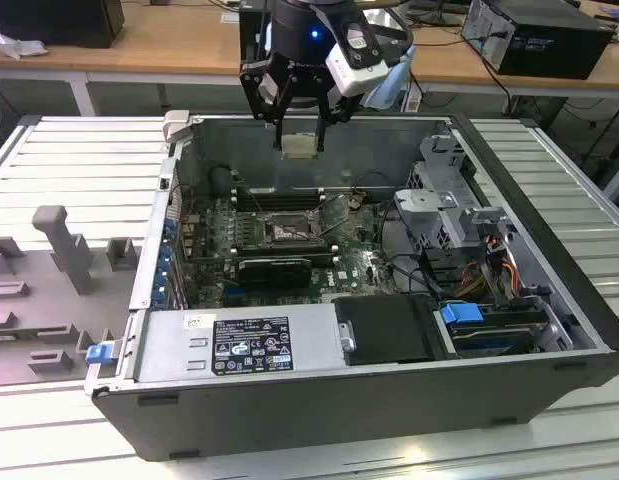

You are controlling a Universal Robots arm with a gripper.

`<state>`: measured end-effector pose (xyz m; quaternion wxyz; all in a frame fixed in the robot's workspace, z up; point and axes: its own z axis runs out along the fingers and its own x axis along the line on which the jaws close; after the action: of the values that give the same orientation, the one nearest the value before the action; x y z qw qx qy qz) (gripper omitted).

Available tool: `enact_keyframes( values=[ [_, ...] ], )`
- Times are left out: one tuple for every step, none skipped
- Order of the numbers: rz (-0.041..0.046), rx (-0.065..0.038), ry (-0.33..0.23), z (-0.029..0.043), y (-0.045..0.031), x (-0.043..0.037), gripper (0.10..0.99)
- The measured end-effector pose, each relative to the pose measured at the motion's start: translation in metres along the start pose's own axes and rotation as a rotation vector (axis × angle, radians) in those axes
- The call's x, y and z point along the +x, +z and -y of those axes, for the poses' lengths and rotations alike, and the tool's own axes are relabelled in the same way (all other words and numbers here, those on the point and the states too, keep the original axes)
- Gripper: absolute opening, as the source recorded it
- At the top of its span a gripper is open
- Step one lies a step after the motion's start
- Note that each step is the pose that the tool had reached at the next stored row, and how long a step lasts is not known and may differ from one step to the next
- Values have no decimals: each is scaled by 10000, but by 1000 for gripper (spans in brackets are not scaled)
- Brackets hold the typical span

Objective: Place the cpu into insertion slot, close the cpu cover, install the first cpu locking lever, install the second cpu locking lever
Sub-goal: 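Place the cpu into insertion slot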

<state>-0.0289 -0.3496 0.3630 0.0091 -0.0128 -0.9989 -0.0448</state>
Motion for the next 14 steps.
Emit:
enact_keyframes(
  values=[
    [20,-3,223,0,0,0,537],
    [36,-7,402,0,1,0,537],
    [45,-9,502,0,1,0,537],
    [50,-11,563,0,2,0,537],
    [56,-12,625,0,2,0,537],
    [61,-13,682,0,2,0,537],
    [66,-13,735,0,2,0,537],
    [74,-16,827,0,2,0,537],
    [80,-17,901,0,2,0,537],
    [86,-19,960,0,2,0,537],
    [95,-21,1065,0,2,0,537],
    [105,-22,1172,0,2,0,537],
    [112,-24,1245,0,3,0,537],
    [121,-26,1349,0,2,0,537]
  ],
)
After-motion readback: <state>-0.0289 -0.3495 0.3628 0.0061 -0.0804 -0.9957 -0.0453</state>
